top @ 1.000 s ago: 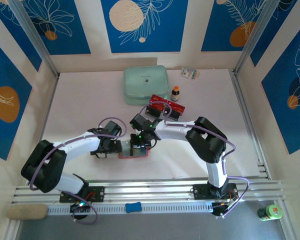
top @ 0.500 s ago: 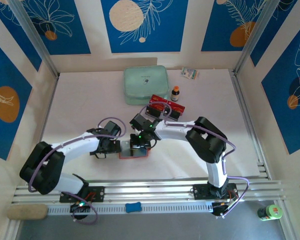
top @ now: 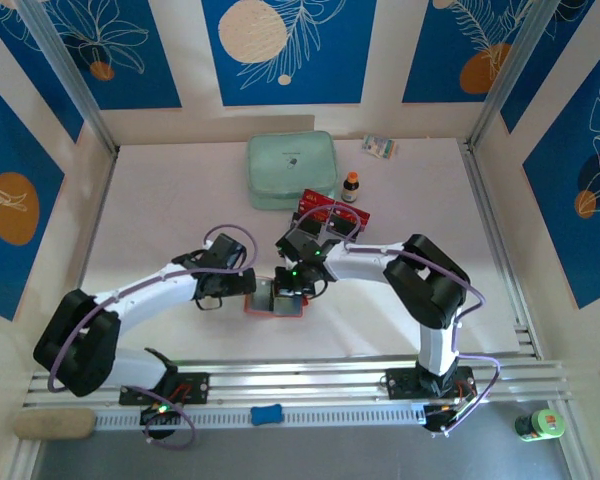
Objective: Put the credit cards into the card holder
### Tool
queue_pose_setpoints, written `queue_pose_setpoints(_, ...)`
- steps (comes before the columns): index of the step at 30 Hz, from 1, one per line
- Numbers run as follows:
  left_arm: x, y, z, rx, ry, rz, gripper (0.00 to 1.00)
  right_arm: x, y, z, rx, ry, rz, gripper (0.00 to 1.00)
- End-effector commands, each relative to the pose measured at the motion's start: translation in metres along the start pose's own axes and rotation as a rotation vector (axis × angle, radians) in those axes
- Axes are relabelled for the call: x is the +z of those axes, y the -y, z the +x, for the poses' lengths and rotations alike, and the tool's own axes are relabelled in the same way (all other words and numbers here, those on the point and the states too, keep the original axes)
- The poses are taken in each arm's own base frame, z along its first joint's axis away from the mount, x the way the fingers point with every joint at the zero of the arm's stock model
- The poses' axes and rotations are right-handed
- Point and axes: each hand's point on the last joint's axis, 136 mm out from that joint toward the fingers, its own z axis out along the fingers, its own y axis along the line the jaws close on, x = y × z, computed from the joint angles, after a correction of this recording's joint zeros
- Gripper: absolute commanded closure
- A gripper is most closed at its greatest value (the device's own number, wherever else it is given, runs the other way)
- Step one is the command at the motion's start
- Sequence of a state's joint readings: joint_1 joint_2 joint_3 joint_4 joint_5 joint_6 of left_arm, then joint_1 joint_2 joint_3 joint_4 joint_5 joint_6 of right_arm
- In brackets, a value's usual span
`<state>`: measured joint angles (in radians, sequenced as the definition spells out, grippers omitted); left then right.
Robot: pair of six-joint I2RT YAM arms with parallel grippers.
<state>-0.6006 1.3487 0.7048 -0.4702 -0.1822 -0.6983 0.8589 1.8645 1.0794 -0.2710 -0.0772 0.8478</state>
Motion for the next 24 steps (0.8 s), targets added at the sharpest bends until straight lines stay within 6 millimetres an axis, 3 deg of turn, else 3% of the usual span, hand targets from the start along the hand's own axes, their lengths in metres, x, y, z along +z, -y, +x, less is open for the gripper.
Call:
queue_pose_setpoints(1, -0.009, 0.011, -0.005, 0.010, 0.006, 0.044, 0.00, -0.006, 0.028, 0.007, 0.023, -0.006, 0.074, 0.97)
queue_pose_setpoints(7, -0.009, 0.014, -0.004, 0.008, -0.001, 0.063, 0.00, -0.021, 0.040, -0.002, 0.020, 0.021, 0.099, 0.97)
queue_pose_setpoints(15, -0.008, 0.024, -0.002, 0.010, -0.010, 0.108, 0.00, -0.048, 0.017, -0.014, -0.035, 0.061, 0.030, 0.97)
queue_pose_setpoints(24, -0.004, 0.031, 0.008, 0.028, -0.035, 0.118, 0.00, -0.036, 0.007, -0.006, -0.026, 0.033, -0.004, 0.98)
